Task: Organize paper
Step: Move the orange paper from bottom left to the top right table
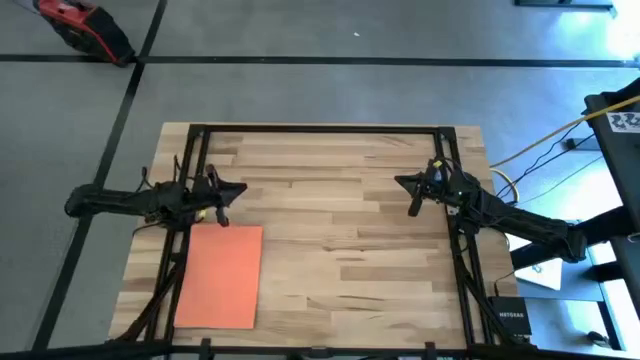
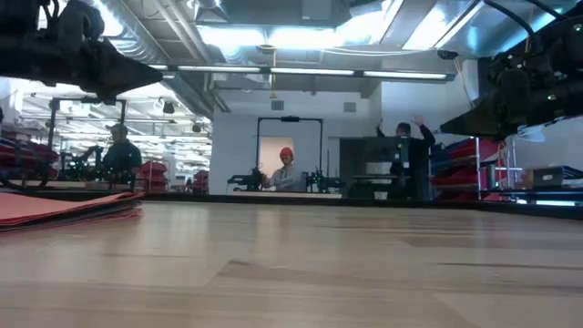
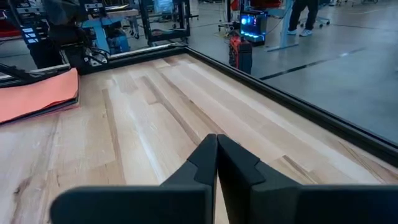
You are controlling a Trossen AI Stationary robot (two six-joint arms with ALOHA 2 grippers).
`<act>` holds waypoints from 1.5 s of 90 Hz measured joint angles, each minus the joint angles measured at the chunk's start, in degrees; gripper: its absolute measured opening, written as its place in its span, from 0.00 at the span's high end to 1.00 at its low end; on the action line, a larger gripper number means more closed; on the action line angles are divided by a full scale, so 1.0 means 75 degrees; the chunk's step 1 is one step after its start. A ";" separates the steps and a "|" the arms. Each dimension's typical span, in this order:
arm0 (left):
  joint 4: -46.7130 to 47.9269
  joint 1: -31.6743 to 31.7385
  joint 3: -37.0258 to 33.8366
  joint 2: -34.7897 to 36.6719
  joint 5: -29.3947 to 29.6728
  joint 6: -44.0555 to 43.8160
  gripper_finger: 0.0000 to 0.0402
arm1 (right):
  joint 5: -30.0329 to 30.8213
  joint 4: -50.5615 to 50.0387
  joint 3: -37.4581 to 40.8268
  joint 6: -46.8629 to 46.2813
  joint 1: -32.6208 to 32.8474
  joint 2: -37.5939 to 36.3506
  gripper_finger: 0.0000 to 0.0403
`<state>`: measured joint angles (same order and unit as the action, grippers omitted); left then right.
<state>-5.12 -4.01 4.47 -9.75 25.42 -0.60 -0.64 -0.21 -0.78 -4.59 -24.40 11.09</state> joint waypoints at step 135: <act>0.5114 0.0303 0.3891 -0.7233 -0.3565 0.0280 0.96 | 0.0533 0.0055 -0.0003 0.0681 0.0000 0.0000 1.00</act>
<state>33.23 -1.74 33.65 -64.00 -1.32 1.50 3.36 0.21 -0.80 0.51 -24.40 11.09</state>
